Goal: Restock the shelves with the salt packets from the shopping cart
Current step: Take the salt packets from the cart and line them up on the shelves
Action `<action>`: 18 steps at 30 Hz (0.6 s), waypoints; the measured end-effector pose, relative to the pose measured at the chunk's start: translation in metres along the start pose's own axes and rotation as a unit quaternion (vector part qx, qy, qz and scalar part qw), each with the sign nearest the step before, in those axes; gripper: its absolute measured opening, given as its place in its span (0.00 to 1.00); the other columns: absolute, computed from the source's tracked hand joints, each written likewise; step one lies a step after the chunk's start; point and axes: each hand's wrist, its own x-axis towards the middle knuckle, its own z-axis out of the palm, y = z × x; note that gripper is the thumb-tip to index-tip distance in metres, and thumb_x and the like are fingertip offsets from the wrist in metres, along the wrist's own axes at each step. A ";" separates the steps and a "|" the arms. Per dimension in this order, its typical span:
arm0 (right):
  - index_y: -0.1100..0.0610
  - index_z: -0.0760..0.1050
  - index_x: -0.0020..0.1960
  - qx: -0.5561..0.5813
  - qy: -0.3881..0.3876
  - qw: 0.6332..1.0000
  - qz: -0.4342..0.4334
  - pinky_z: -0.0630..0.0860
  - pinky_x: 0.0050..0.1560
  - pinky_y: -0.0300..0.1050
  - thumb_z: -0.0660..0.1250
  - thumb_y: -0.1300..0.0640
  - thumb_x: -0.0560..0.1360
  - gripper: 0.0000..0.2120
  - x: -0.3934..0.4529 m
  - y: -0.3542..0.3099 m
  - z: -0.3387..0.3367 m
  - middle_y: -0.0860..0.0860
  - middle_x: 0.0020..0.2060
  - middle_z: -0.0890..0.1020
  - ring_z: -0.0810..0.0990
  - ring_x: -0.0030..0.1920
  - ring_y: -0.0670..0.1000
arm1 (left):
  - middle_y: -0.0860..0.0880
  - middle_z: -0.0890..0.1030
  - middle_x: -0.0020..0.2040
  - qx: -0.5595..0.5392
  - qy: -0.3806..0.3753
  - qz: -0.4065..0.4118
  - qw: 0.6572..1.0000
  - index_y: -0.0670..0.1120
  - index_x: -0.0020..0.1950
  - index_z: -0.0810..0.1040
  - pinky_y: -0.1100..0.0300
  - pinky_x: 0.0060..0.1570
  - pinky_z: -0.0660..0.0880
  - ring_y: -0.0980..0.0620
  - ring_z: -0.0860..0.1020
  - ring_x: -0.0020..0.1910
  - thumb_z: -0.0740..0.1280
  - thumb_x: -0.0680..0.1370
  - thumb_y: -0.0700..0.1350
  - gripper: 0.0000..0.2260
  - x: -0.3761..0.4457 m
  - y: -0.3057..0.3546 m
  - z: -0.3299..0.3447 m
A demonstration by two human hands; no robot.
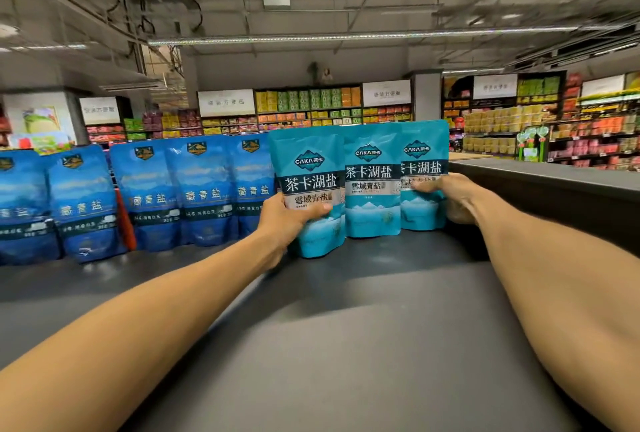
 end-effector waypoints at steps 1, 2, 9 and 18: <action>0.57 0.80 0.59 -0.025 0.002 1.000 0.008 0.79 0.55 0.52 0.75 0.66 0.67 0.21 -0.001 0.000 -0.002 0.54 0.54 0.86 0.83 0.57 0.56 | 0.48 0.86 0.52 0.045 -0.005 0.015 0.999 0.44 0.57 0.81 0.49 0.56 0.80 0.50 0.84 0.51 0.82 0.64 0.44 0.23 0.000 -0.001 -0.002; 0.56 0.80 0.58 -0.056 0.008 0.998 0.020 0.76 0.61 0.53 0.76 0.65 0.65 0.22 -0.001 0.001 -0.004 0.54 0.56 0.85 0.81 0.60 0.56 | 0.50 0.85 0.53 0.091 -0.016 0.029 0.995 0.46 0.57 0.81 0.50 0.57 0.80 0.51 0.84 0.52 0.83 0.62 0.46 0.25 -0.001 -0.003 -0.005; 0.57 0.77 0.60 -0.204 0.048 0.976 0.056 0.67 0.70 0.63 0.76 0.64 0.68 0.21 -0.003 -0.003 -0.009 0.56 0.61 0.81 0.74 0.67 0.59 | 0.50 0.83 0.56 0.289 -0.012 0.011 0.957 0.48 0.59 0.80 0.50 0.57 0.79 0.49 0.81 0.54 0.83 0.57 0.58 0.34 -0.008 -0.006 -0.016; 0.53 0.76 0.58 -0.245 0.039 0.967 0.057 0.68 0.69 0.66 0.74 0.65 0.71 0.18 0.000 -0.005 -0.006 0.56 0.65 0.78 0.71 0.69 0.60 | 0.47 0.80 0.57 0.292 0.011 0.002 0.956 0.43 0.60 0.75 0.52 0.31 0.82 0.49 0.81 0.46 0.83 0.61 0.52 0.33 -0.018 0.000 -0.008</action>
